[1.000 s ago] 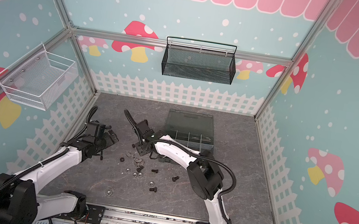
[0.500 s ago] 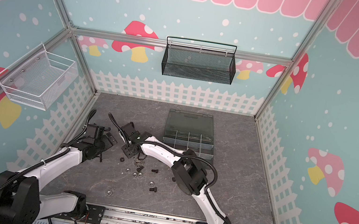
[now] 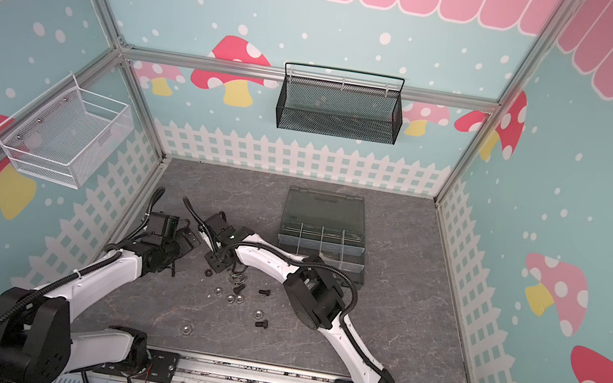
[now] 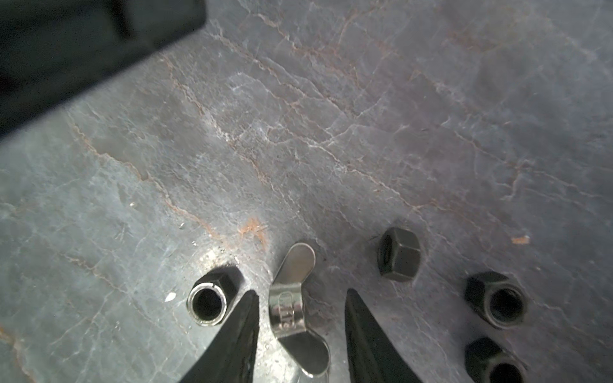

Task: Sort the screws and nuts into containers
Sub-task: 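Move the right gripper back to the pile and grasp another silver wing nut, then carry the wing nut with the right gripper into the box compartment nearest the robot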

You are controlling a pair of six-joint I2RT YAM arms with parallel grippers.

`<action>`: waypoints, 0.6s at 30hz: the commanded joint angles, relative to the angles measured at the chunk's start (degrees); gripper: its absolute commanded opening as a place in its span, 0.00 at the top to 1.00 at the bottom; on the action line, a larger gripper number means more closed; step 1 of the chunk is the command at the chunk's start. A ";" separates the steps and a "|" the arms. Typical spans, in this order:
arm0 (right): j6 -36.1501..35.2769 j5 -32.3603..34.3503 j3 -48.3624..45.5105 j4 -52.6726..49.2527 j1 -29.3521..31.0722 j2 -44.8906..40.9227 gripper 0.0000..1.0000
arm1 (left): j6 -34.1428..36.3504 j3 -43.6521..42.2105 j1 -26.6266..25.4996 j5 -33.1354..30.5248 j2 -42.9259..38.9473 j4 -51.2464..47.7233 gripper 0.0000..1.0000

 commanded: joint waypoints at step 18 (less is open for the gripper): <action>0.22 -0.67 -0.38 -2.90 0.36 0.81 0.86 | -1.16 -0.28 0.79 0.87 0.82 0.71 0.00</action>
